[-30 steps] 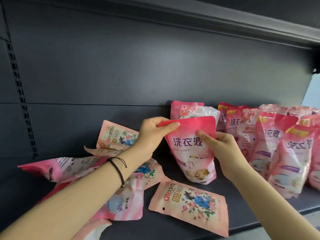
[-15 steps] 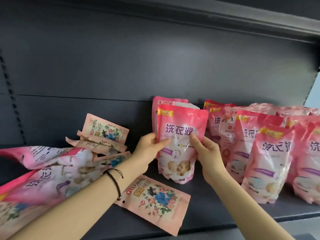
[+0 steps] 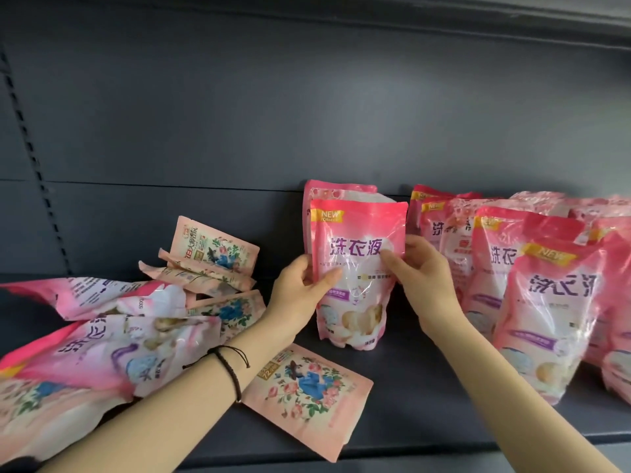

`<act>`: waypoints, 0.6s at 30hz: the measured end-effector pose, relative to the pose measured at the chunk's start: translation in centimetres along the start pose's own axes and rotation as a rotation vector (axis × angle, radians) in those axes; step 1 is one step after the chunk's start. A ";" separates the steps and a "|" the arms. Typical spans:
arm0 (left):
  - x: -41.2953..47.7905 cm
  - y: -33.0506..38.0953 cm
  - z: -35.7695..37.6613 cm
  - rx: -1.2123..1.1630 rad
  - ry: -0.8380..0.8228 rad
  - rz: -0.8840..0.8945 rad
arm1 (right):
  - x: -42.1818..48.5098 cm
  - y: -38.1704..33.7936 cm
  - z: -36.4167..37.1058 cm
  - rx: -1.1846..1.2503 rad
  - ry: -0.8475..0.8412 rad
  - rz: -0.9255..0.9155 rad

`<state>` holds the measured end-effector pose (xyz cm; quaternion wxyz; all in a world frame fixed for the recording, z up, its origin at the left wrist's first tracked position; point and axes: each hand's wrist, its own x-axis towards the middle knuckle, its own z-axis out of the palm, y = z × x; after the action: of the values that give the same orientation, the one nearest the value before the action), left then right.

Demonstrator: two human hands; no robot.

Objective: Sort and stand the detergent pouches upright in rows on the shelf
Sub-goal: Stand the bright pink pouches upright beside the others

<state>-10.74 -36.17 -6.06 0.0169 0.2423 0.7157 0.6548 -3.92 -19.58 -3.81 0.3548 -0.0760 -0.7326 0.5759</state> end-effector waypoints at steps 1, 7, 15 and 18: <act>0.0 0.3 -0.3 0.054 -0.025 -0.007 | -0.1 -0.5 -0.3 -0.090 0.056 -0.077; -2.8 3.2 -4.5 0.727 -0.090 0.135 | -2.1 -4.5 -2.2 -0.711 -0.040 -0.701; -8.3 4.4 -7.9 1.442 -0.318 0.423 | -4.7 -6.0 -1.1 -1.177 -0.744 -0.584; -9.8 3.6 -8.6 1.475 -0.307 0.476 | -5.7 -5.8 0.5 -1.195 -0.853 -0.585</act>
<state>-3.91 -47.65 -4.34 -0.1903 0.4253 0.8837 -0.0434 1.72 -24.81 -1.15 0.0795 0.1695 -0.9809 -0.0524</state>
